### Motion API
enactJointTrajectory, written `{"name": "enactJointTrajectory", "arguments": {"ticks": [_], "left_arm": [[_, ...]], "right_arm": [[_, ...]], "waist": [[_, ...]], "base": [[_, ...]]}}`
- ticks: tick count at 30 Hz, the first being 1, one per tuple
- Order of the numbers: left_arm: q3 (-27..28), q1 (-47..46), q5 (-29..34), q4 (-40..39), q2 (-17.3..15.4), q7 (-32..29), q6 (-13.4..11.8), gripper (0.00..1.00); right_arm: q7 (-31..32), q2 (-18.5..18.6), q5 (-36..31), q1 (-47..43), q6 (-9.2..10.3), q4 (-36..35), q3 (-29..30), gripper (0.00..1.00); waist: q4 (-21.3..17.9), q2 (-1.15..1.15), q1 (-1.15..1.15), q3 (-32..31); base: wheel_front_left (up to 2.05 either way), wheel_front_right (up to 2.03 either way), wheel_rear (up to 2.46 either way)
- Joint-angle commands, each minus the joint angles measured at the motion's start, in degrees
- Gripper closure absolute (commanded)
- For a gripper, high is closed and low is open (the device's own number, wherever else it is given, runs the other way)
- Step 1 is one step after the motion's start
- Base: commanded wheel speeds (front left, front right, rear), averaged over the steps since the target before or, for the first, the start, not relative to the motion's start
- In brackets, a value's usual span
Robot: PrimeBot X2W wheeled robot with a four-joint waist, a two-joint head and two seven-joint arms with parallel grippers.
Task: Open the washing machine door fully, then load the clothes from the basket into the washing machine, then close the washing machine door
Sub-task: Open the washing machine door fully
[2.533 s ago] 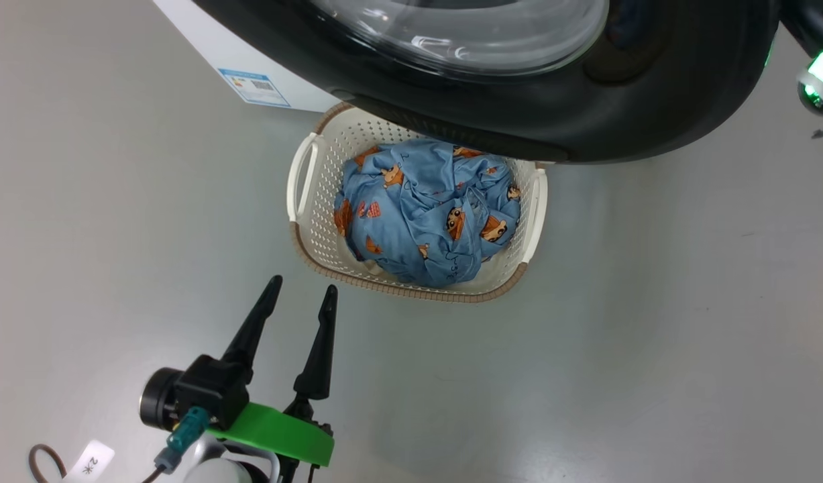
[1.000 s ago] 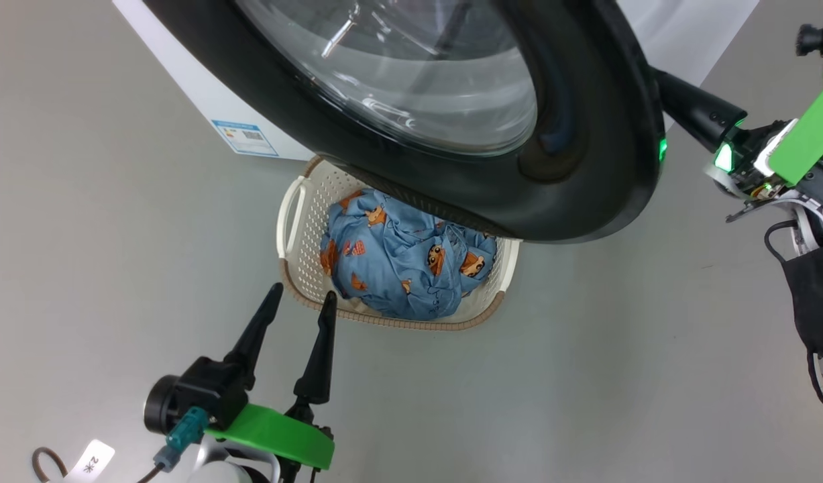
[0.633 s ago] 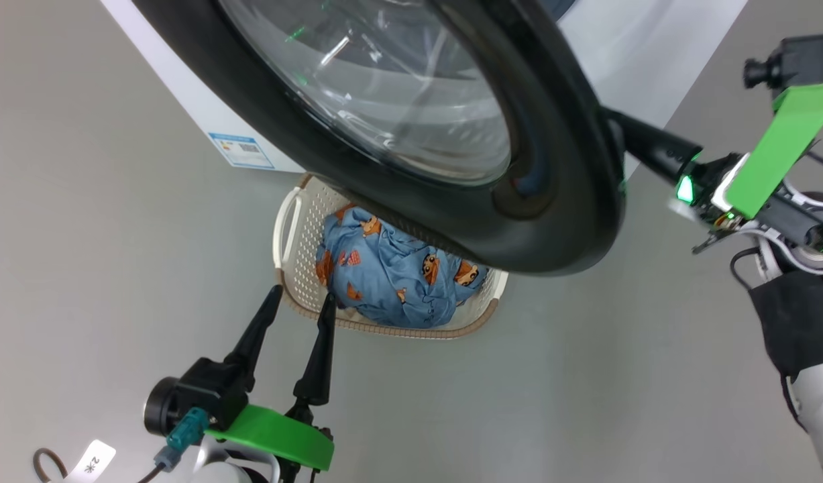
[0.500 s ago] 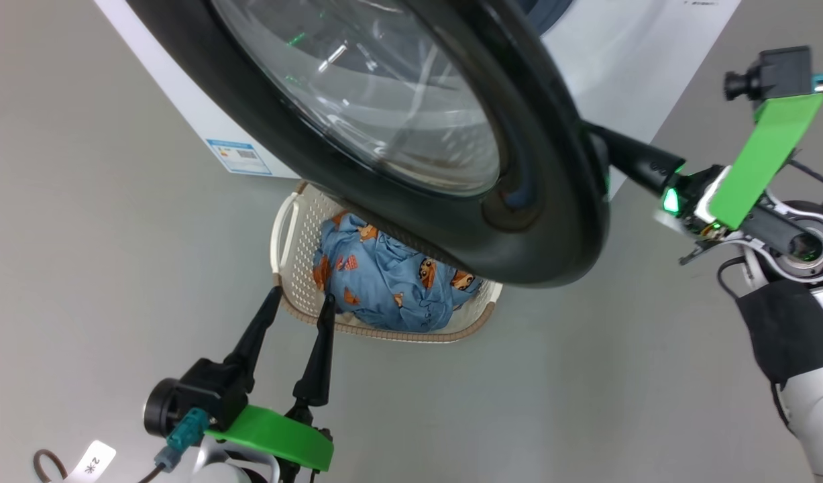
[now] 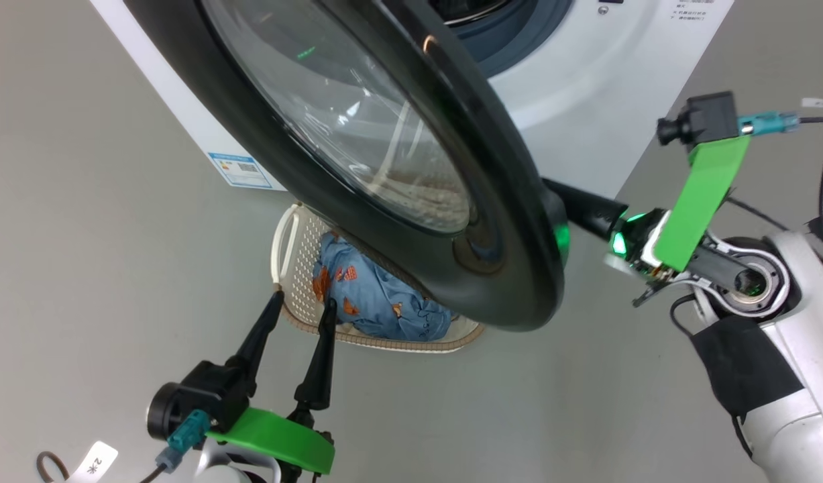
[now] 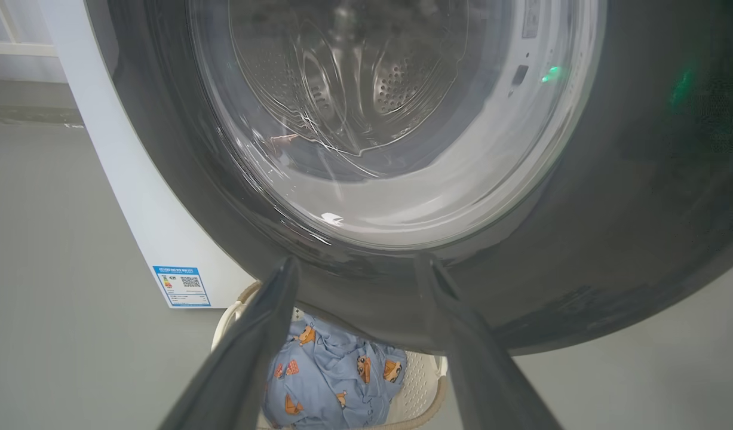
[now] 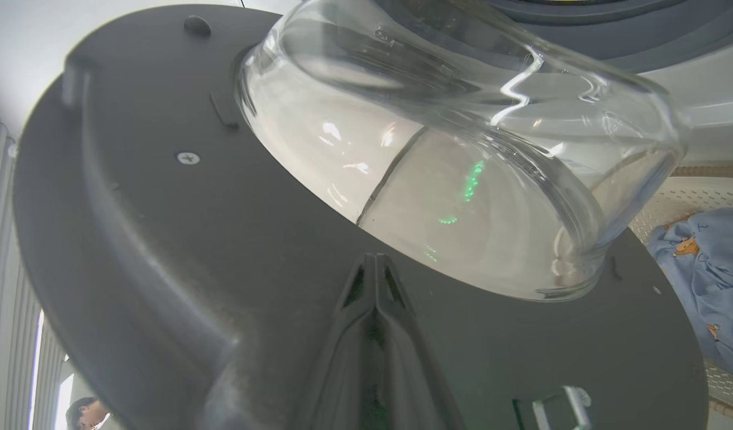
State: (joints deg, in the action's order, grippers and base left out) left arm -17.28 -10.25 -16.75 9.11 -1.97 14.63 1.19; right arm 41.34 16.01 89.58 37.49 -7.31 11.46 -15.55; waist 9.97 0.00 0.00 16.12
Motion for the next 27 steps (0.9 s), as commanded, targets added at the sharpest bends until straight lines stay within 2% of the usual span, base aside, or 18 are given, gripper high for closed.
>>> {"name": "enactJointTrajectory", "arguments": {"ticks": [1,27], "left_arm": [[1.47,0.19,-0.88,-1.02,-0.9,0.37,-0.37,0.0],[1.31,0.26,-2.17,-1.33,-0.9,0.37,-1.44,0.0]], "right_arm": [[0.45,-1.34,0.21,-1.24,-0.18,-2.08,-1.26,1.0],[0.61,-7.62,0.27,-3.11,-0.18,-3.12,-7.04,1.0]], "waist": [[0.15,0.0,0.0,-0.27],[0.08,0.0,0.0,-1.37]], "base": [[0.0,0.0,0.0],[0.0,0.0,0.0]]}}
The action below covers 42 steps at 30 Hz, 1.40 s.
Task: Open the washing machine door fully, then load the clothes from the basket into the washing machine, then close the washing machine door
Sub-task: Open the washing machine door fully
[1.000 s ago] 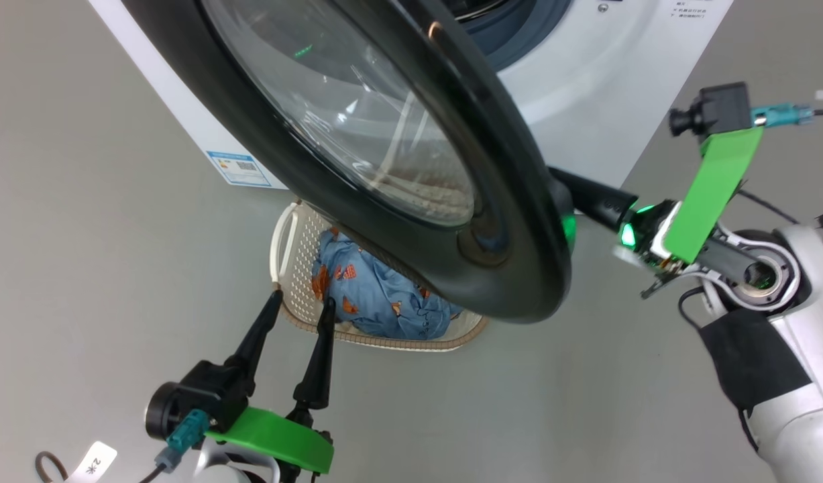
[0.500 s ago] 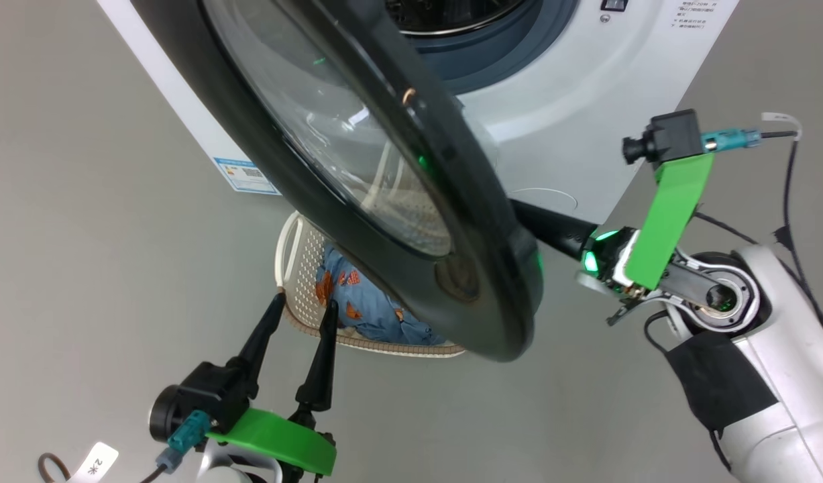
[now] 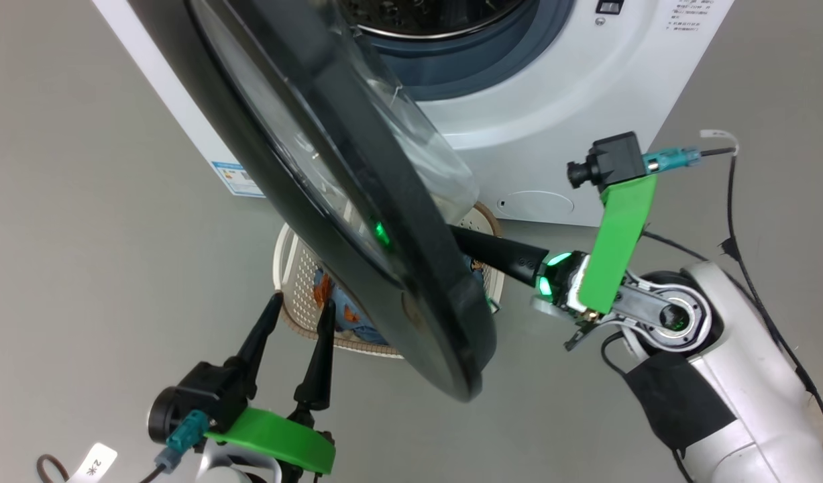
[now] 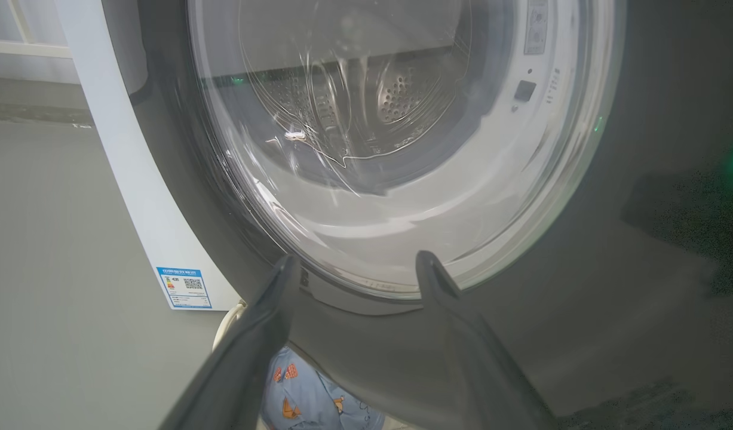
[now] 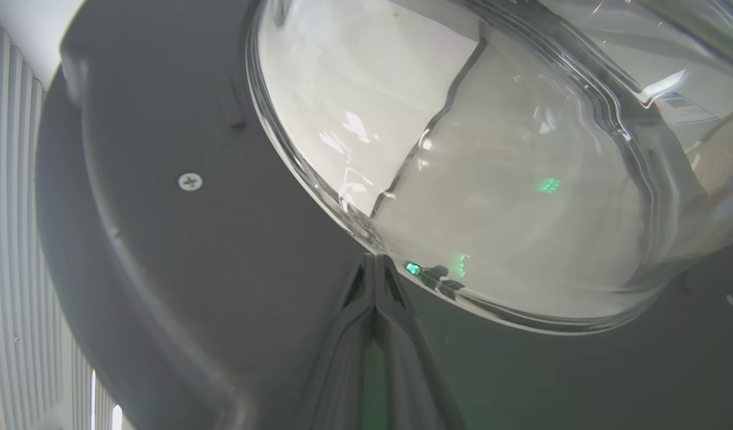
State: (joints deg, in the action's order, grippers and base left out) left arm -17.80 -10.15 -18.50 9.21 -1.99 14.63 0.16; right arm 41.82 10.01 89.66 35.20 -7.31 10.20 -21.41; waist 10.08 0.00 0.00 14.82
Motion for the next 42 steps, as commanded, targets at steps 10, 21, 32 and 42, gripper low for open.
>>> {"name": "enactJointTrajectory", "arguments": {"ticks": [10,21,32,42], "left_arm": [[2.11,0.43,-0.68,-0.67,-0.88,0.37,0.07,0.0],[2.84,2.06,-0.75,0.37,-0.88,0.37,0.86,0.0],[4.22,3.59,-0.09,1.16,-0.88,0.37,1.9,0.0],[5.04,3.96,0.15,1.11,-0.88,0.37,2.24,0.0]], "right_arm": [[-0.41,-3.67,0.28,-2.57,-0.18,-1.19,-2.97,1.0],[-1.41,-5.15,0.49,-4.91,-0.18,-0.23,-4.83,1.0],[-3.19,-6.51,1.19,-7.23,-0.18,0.68,-6.86,1.0],[-4.87,-7.02,2.32,-7.66,-0.18,0.89,-8.15,1.0]], "waist": [[0.4,0.0,0.0,-2.24],[1.13,0.0,0.0,-5.9],[0.4,0.0,0.0,-9.11],[-0.61,0.0,0.0,-9.69]], "base": [[0.0,0.0,0.0],[0.0,0.0,0.0],[0.0,0.0,0.0],[0.0,0.0,0.0]]}}
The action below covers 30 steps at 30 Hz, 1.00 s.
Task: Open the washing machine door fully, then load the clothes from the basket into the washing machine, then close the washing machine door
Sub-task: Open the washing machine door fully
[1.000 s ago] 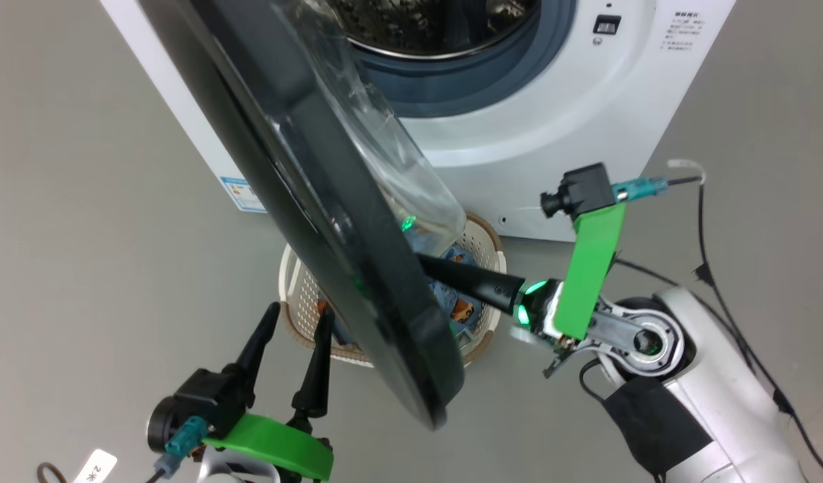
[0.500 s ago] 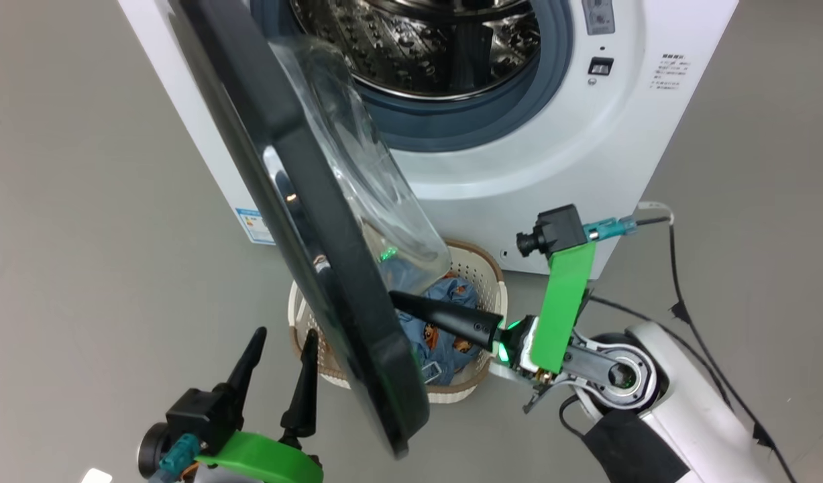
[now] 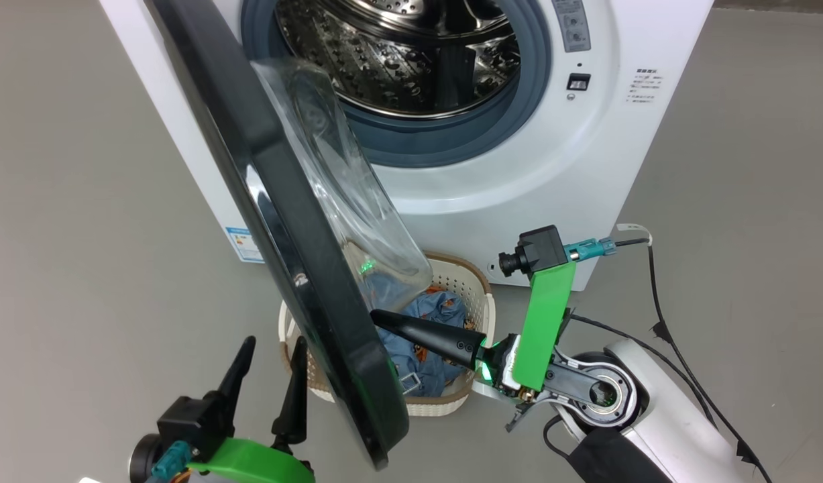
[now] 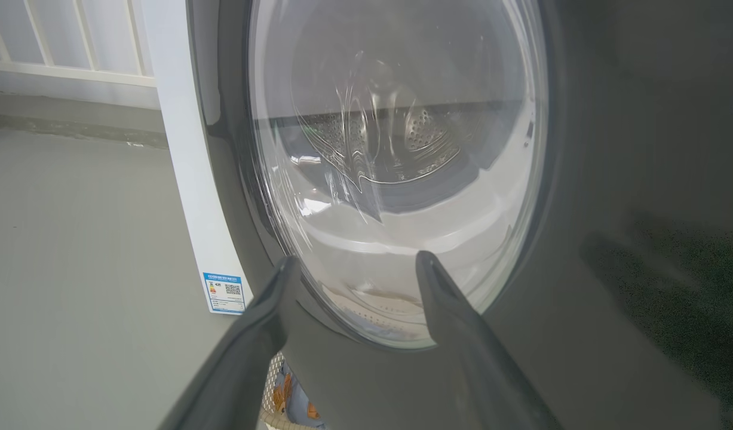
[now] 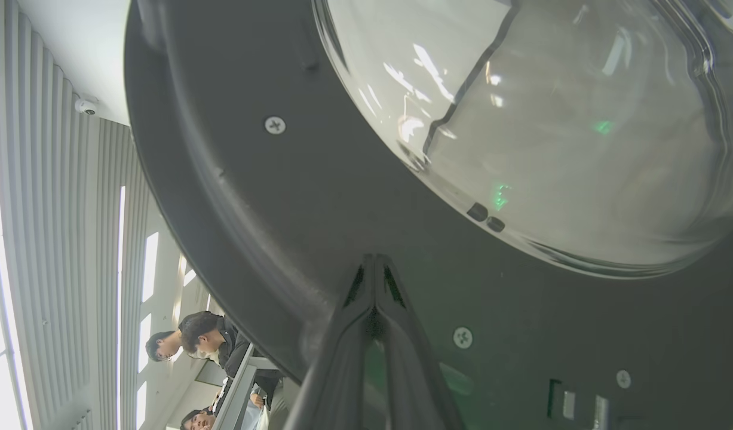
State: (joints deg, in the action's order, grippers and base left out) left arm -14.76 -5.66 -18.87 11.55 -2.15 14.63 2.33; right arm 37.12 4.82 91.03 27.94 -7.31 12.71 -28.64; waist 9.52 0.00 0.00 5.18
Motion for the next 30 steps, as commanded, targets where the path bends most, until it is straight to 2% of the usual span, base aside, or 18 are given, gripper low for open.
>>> {"name": "enactJointTrajectory", "arguments": {"ticks": [1,10,11,14,15,18,19,30], "left_arm": [[2.05,-0.5,0.51,-1.23,-0.73,0.37,0.06,0.0],[3.05,0.4,0.77,-0.83,-0.73,0.37,0.18,0.0],[3.27,0.43,0.86,-0.76,-0.73,0.37,0.24,0.0],[4.06,0.5,1.15,-0.74,-0.73,0.37,0.34,0.0],[4.38,0.56,1.29,-0.8,-0.73,0.37,0.33,0.0],[5.47,0.81,1.59,-0.92,-0.73,0.37,0.41,0.0],[5.76,0.92,1.66,-0.94,-0.73,0.37,0.47,0.0],[7.55,2.38,1.46,-1.4,-0.73,0.37,0.27,0.0]], "right_arm": [[-0.33,-1.84,1.01,-0.46,-0.18,-1.66,-0.96,1.0],[-3.0,-1.89,-0.04,-1.5,-0.18,-3.02,0.46,1.0],[-3.42,-1.74,-0.44,-1.68,-0.18,-3.39,0.75,0.93],[-5.06,-0.62,-1.96,-2.33,-0.18,-4.96,1.38,0.53],[-5.91,-0.13,-2.52,-2.57,-0.18,-5.67,1.64,0.51],[-9.24,1.55,-4.21,-3.43,-0.18,-7.94,2.4,0.04],[-10.71,2.22,-4.85,-3.79,-0.18,-8.68,2.64,0.0],[-29.83,12.12,-9.81,-9.84,-0.18,-11.16,4.05,0.0]], "waist": [[-0.18,0.0,0.0,-0.11],[-1.52,0.0,0.0,-1.38],[-1.61,0.0,0.0,-1.48],[-1.9,0.0,0.0,-1.69],[-1.99,0.0,0.0,-1.73],[-2.33,0.0,0.0,-1.87],[-2.4,0.0,0.0,-1.95],[-2.86,0.0,0.0,-2.83]], "base": [[0.0,0.0,0.0],[0.0,0.0,0.0],[0.0,0.0,0.0],[0.0,0.0,0.0],[0.0,0.0,0.0],[0.0,0.0,0.0],[0.0,0.0,0.0],[0.0,0.0,0.0]]}}
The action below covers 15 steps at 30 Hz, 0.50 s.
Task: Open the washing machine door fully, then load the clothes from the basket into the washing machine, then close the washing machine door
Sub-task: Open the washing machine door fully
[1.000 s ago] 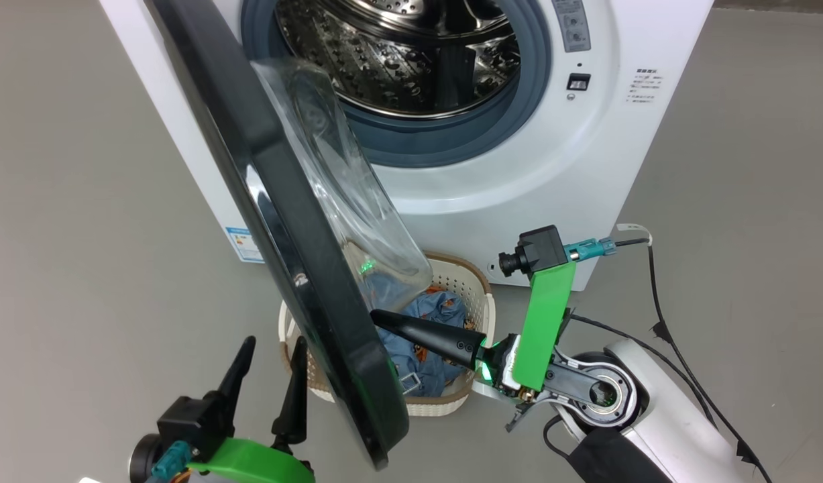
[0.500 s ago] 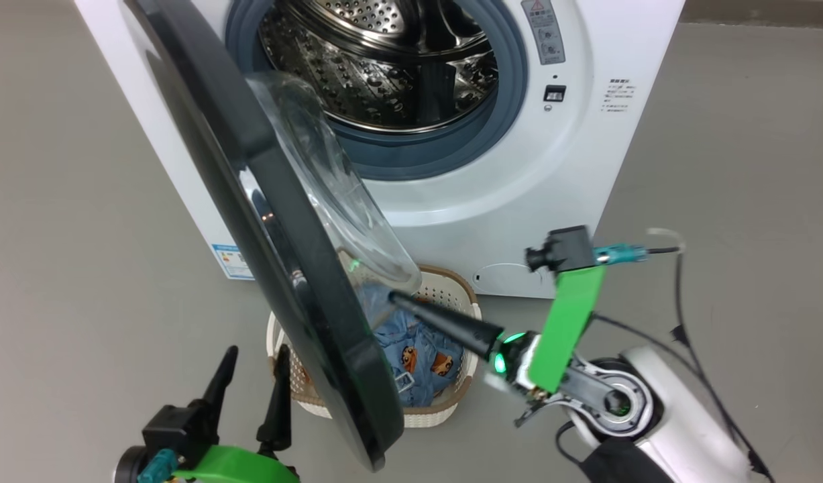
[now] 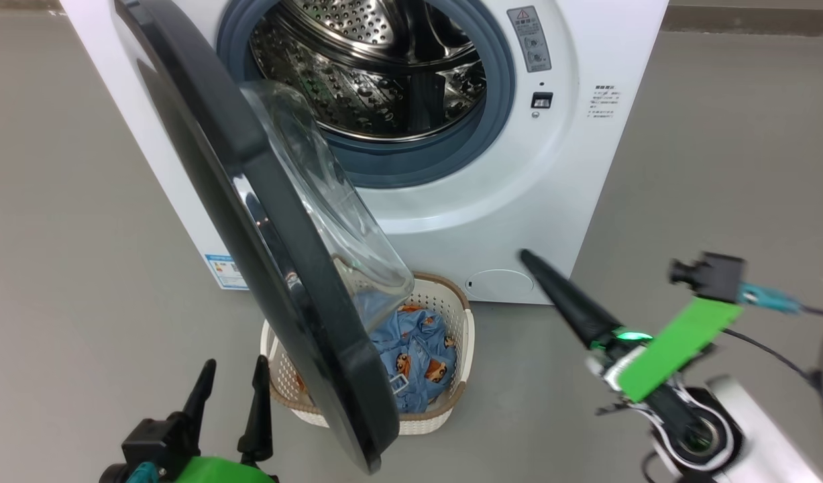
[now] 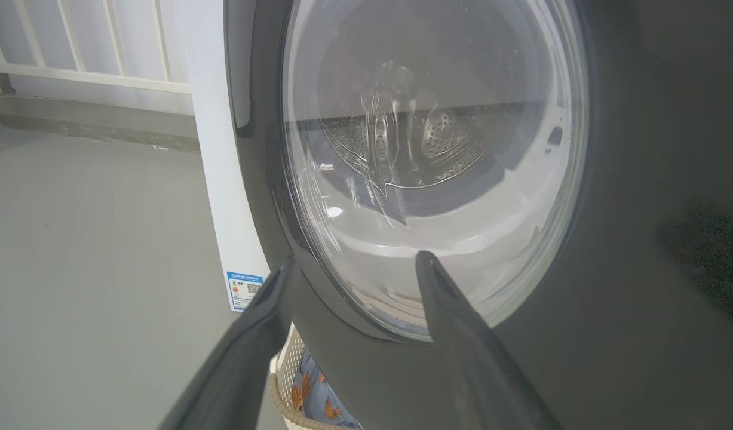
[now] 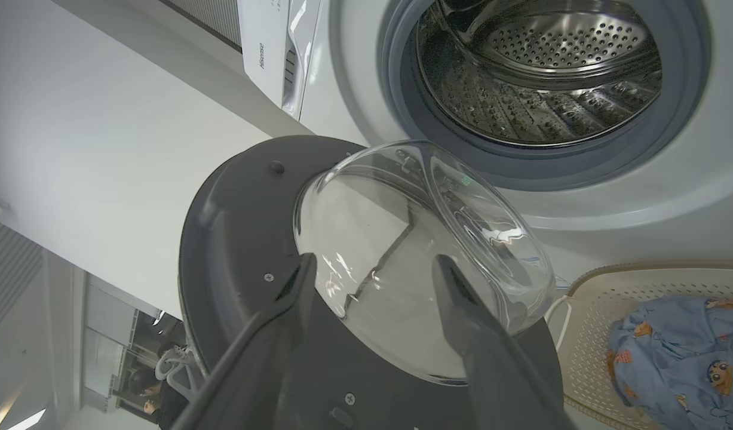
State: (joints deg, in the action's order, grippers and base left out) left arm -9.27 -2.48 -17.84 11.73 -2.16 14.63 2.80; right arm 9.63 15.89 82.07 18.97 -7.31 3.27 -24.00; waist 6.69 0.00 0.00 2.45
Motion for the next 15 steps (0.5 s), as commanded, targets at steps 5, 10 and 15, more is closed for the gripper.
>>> {"name": "enactJointTrajectory", "arguments": {"ticks": [5,10,15], "left_arm": [[2.85,-0.53,0.45,-1.54,-0.72,0.37,-0.16,0.0],[3.78,-0.15,0.74,-1.76,-0.72,0.37,-0.22,0.0],[4.18,0.14,1.19,-1.45,-0.72,0.37,0.08,0.0]], "right_arm": [[-12.0,6.99,-3.07,-4.04,-0.18,-1.15,-1.78,0.0],[-19.14,11.08,-4.84,-5.57,-0.18,-0.45,-3.76,0.0],[-24.13,14.7,-8.02,-7.18,-0.18,1.21,-3.62,0.0]], "waist": [[-0.24,0.0,0.0,-0.24],[-0.98,0.0,0.0,-0.23],[-1.28,0.0,0.0,-0.42]], "base": [[0.0,0.0,0.0],[0.0,0.0,0.0],[0.0,0.0,0.0]]}}
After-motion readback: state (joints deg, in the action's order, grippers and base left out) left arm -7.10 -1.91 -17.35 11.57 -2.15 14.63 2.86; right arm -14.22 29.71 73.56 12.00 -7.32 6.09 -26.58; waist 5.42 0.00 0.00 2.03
